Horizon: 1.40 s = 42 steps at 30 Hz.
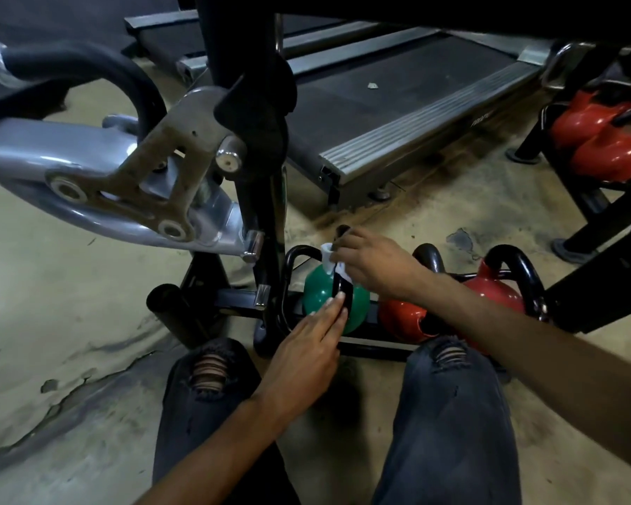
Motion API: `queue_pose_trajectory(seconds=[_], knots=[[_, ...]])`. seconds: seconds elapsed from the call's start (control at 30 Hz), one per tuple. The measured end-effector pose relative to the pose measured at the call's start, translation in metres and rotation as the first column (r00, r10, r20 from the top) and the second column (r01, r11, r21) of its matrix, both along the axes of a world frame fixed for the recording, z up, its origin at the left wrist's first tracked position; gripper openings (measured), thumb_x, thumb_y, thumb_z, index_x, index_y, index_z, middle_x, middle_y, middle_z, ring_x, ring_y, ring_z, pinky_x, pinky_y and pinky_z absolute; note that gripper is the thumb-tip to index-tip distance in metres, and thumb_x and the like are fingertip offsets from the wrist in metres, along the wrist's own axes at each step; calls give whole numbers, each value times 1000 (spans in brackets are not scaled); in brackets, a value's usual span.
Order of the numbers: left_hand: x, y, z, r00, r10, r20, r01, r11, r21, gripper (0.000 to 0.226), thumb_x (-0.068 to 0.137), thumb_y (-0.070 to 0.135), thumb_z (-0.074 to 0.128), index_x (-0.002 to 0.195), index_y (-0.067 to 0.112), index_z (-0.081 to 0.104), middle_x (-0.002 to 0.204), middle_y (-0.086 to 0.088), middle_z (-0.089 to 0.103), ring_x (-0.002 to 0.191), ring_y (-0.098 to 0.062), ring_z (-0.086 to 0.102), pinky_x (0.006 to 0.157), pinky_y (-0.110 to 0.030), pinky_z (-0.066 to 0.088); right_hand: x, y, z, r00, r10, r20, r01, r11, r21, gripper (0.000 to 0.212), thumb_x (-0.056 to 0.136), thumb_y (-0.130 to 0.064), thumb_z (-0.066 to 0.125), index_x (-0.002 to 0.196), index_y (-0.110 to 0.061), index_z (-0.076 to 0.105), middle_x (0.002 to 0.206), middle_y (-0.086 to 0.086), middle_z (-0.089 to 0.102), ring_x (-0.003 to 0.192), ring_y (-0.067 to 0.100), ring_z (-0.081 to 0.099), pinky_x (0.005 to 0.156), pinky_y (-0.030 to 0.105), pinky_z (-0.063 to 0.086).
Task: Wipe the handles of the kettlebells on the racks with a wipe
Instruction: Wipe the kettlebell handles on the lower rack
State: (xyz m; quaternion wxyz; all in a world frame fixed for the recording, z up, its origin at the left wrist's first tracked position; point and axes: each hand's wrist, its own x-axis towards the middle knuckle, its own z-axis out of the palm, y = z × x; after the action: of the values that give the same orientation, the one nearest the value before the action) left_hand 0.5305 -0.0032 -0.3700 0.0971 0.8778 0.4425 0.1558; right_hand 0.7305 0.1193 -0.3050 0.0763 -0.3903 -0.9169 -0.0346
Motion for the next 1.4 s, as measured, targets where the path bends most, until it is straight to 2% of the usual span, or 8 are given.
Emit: queue_pose_trajectory(seconds=[0.27, 0.53, 0.7, 0.87, 1.07, 1.2, 1.3, 1.4], knots=[[-11, 33, 13, 987, 27, 156, -13, 996, -91, 71, 97, 33, 60, 158, 23, 25, 166, 9, 17, 136, -16, 47, 107, -32, 47, -39, -60, -45, 473, -475, -742, 462, 851, -250, 17, 95, -10, 66, 110, -13, 73, 106, 2, 59, 97, 11, 56, 82, 13, 44], [3, 96, 48, 994, 57, 96, -24, 948, -316, 90, 90, 44, 69, 160, 26, 15, 167, 8, 14, 151, -13, 22, 120, -40, 31, -30, 48, -32, -345, -871, -351, 56, 354, -934, 23, 89, -3, 64, 68, -13, 62, 63, 6, 62, 56, 19, 57, 65, 35, 51], [15, 108, 65, 996, 46, -75, -69, 940, -335, 101, 84, 40, 77, 160, 20, 15, 167, 3, 13, 152, -19, 21, 122, -39, 26, -27, 59, -62, -376, -927, 1, -273, 109, -956, 31, 101, -6, 44, 72, -5, 55, 46, 6, 55, 30, 16, 53, 36, 22, 48], [19, 104, 69, 989, 49, -136, -91, 941, -327, 98, 87, 38, 75, 160, 19, 13, 167, 2, 12, 151, -23, 24, 121, -40, 28, -35, 60, -68, -343, -939, 28, -289, 77, -954, 35, 104, -25, 49, 80, -5, 65, 53, 9, 67, 70, 25, 63, 81, 40, 53], [24, 87, 72, 974, 95, -204, -140, 965, -220, 84, 94, 39, 65, 160, 20, 15, 168, 5, 11, 145, -24, 35, 112, -41, 39, -31, 70, -52, -542, -837, -80, -171, 203, -964, 13, 88, 6, 55, 91, 0, 66, 82, 16, 65, 71, 27, 64, 57, 34, 58], [23, 55, 46, 983, 134, -124, -134, 991, 10, 79, 94, 22, 65, 159, 16, 20, 167, -1, 16, 142, -22, 40, 113, -36, 38, -33, 79, -40, 60, -856, -513, 411, 489, -769, 8, 85, -10, 68, 83, -12, 75, 93, 12, 76, 91, 28, 70, 78, 32, 53], [21, 33, 25, 986, 131, -100, -127, 991, 51, 88, 86, 11, 73, 158, 12, 23, 166, -8, 19, 144, -22, 37, 119, -35, 30, -29, 95, -18, 653, -711, -263, 474, 653, -590, 21, 92, -11, 55, 79, -6, 71, 88, 19, 71, 88, 31, 66, 69, 30, 40], [21, 19, 19, 984, 128, -121, -117, 989, 95, 87, 78, 15, 80, 153, 8, 36, 161, -14, 30, 144, -23, 40, 117, -35, 29, -41, 96, 13, 903, -408, 137, 416, 746, -520, 23, 94, -16, 54, 89, -2, 72, 97, 21, 70, 94, 35, 67, 77, 33, 48]])
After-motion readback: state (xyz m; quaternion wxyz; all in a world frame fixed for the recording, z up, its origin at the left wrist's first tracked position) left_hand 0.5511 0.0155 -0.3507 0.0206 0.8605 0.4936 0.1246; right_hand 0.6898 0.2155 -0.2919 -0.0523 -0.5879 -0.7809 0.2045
